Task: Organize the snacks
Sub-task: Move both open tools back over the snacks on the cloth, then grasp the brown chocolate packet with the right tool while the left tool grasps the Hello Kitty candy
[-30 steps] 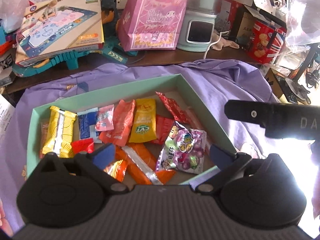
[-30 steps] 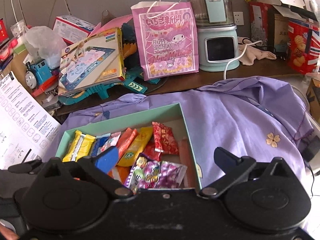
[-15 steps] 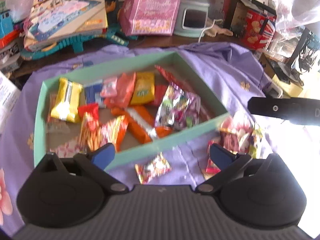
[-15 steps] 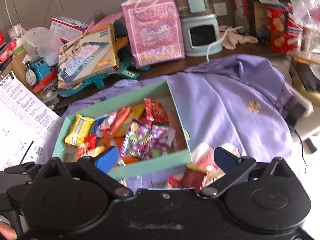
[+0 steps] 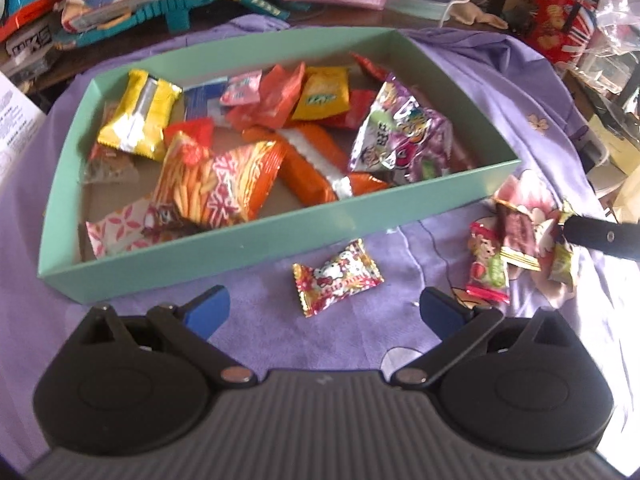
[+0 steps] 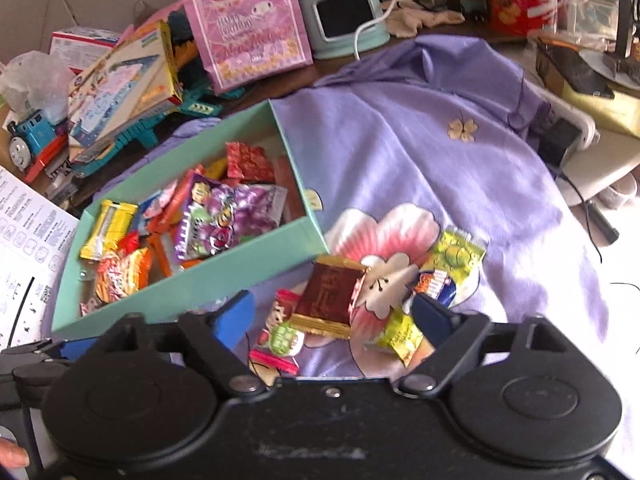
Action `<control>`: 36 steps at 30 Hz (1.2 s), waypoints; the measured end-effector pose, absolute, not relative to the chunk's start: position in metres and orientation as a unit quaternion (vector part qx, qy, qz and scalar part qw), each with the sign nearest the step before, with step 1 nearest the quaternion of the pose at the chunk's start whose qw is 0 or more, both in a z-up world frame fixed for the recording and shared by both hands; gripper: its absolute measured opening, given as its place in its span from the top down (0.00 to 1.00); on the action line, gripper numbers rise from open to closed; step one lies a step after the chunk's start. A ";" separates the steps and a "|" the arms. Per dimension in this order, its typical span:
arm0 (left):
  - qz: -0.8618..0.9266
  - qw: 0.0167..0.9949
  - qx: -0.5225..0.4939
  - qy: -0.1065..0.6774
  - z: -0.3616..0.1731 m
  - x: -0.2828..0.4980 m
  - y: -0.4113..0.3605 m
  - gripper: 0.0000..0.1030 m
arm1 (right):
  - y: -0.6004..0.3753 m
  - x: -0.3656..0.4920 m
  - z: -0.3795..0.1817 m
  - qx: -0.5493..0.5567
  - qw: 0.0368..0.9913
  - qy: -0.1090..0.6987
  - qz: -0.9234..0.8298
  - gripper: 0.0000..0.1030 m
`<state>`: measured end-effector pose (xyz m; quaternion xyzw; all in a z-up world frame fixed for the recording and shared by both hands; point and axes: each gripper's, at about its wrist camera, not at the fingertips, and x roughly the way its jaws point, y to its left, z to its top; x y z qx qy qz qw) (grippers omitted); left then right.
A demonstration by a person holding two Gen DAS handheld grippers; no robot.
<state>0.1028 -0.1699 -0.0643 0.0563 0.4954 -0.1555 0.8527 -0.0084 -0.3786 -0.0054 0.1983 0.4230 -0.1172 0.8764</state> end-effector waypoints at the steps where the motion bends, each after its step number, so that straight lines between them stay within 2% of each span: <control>1: -0.154 0.852 0.055 0.498 -0.067 0.105 -0.170 0.00 | -0.378 -0.006 -0.008 0.198 0.875 0.426 -0.117 0.21; 4: -0.148 0.850 0.047 0.503 -0.074 0.111 -0.171 0.00 | -0.376 0.001 -0.016 0.197 0.872 0.434 -0.114 0.28; 12: -0.131 0.851 0.016 0.509 -0.085 0.124 -0.169 0.00 | -0.381 0.023 -0.033 0.206 0.862 0.448 -0.118 0.29; 16: -0.132 0.846 0.013 0.517 -0.091 0.128 -0.172 0.00 | -0.382 0.036 -0.043 0.214 0.855 0.459 -0.111 0.42; 21: -0.130 0.851 0.029 0.508 -0.096 0.128 -0.178 0.02 | -0.378 0.042 -0.052 0.212 0.852 0.463 -0.118 0.45; 22: -0.130 0.854 0.034 0.503 -0.097 0.127 -0.179 0.06 | -0.376 0.043 -0.052 0.207 0.854 0.462 -0.118 0.47; 23: -0.130 0.857 0.042 0.497 -0.096 0.125 -0.181 0.17 | -0.373 0.044 -0.052 0.201 0.856 0.462 -0.117 0.54; 24: -0.130 0.860 0.055 0.490 -0.096 0.124 -0.183 0.25 | -0.369 0.046 -0.053 0.196 0.857 0.462 -0.115 0.55; 26: -0.136 0.863 0.068 0.481 -0.093 0.121 -0.184 0.48 | -0.362 0.047 -0.054 0.181 0.861 0.460 -0.114 0.59; 28: -0.155 0.860 0.064 0.482 -0.090 0.119 -0.182 0.64 | -0.354 0.047 -0.054 0.168 0.865 0.461 -0.108 0.61; 36: -0.178 0.846 0.050 0.500 -0.085 0.110 -0.165 0.67 | -0.324 0.038 -0.054 0.165 0.864 0.471 -0.069 0.63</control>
